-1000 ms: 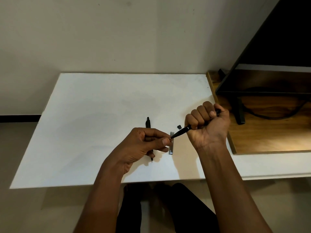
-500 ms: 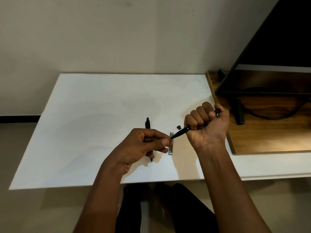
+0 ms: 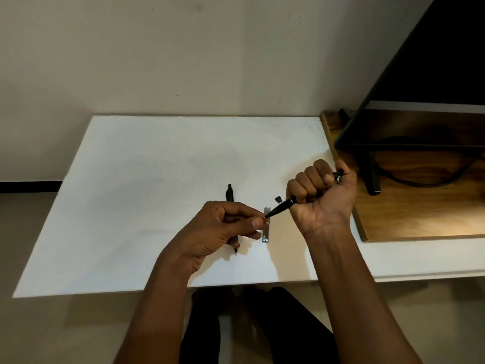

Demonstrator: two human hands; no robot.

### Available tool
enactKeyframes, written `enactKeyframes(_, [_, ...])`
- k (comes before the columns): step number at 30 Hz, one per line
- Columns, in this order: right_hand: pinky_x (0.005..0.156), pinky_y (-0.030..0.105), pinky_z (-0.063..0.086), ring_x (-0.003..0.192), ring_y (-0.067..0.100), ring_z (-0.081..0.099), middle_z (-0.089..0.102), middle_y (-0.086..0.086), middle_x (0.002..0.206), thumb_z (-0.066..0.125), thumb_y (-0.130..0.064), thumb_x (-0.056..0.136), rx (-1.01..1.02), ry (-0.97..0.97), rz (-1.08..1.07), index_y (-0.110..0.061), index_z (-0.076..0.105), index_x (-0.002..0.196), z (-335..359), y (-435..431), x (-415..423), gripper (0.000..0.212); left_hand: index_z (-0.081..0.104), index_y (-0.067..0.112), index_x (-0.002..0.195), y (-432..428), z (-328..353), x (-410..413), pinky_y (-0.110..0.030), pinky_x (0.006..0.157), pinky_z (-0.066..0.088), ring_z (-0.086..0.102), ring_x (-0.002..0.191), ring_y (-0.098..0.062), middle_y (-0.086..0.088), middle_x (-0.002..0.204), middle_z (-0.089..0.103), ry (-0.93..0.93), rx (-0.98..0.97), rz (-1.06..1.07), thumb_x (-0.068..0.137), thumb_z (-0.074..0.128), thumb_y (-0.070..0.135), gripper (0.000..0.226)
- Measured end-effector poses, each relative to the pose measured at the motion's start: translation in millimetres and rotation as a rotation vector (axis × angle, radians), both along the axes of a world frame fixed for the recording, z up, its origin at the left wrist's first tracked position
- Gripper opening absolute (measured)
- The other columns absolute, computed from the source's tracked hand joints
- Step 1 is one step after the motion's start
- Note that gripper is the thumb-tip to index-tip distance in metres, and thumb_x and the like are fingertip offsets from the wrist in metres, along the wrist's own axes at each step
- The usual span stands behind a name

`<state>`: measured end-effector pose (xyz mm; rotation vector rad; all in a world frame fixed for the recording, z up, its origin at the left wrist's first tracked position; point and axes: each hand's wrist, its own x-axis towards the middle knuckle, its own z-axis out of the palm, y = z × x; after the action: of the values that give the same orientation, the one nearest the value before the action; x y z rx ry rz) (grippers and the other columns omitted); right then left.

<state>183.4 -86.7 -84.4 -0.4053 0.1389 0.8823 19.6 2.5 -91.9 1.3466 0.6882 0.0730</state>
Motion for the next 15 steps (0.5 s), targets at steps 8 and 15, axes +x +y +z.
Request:
enactKeyframes(8, [0.039,0.019,0.013,0.041,0.010,0.008,0.024,-0.006,0.038,0.031,-0.037,0.096,-0.003,-0.006,-0.005,-0.017,0.036,0.048,0.0,-0.5,-0.4,0.052,0.077,0.013,0.097,0.0,0.1,-0.4,-0.023,0.060,0.048,0.077,0.086,-0.016,-0.004,0.095,0.080,0.001,0.006,-0.004,0.086,0.071,0.016,0.013])
enactKeyframes(15, [0.039,0.019,0.013,0.041,0.010,0.008,0.024,-0.006,0.038,0.031,-0.037,0.096,-0.007,-0.007,-0.009,-0.017,0.036,0.048,-1.2,-1.0,-0.1,0.052,0.077,0.010,0.099,-0.6,-0.3,-0.4,-0.023,0.059,0.048,0.077,0.086,-0.017,-0.002,0.094,0.080,0.002,0.004,-0.003,0.086,0.071,0.016,0.015])
